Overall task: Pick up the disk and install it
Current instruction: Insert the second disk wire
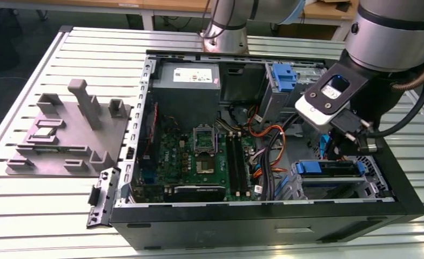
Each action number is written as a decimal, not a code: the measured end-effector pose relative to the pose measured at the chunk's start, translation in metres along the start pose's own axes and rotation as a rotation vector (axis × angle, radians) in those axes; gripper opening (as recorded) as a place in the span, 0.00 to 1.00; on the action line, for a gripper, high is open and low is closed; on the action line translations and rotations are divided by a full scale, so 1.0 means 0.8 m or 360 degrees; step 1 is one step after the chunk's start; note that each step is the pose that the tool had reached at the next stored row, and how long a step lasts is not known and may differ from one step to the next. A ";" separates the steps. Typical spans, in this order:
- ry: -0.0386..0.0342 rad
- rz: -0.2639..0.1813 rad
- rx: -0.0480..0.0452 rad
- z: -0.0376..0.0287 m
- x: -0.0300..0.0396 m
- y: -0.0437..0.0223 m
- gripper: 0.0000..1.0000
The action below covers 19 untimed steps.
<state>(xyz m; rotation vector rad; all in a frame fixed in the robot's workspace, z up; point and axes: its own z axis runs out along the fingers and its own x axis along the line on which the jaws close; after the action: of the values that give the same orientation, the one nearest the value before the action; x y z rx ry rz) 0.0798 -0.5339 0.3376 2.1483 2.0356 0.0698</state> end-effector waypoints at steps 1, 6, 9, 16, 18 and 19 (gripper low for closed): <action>0.0011 0.0002 0.0000 0.0005 -0.0017 0.0000 0.16; 0.0074 0.0012 0.0001 0.0017 -0.0109 0.0003 0.16; 0.0077 0.0003 -0.0002 0.0022 -0.0156 0.0002 0.16; 0.0086 -0.0008 -0.0006 0.0032 -0.0229 0.0003 0.16; 0.0087 -0.0008 -0.0006 0.0035 -0.0230 0.0002 0.16; 0.0088 -0.0008 -0.0006 0.0038 -0.0230 0.0002 0.16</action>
<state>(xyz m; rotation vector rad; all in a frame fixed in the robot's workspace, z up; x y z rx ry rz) 0.0793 -0.5525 0.3363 2.1624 2.0690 0.1337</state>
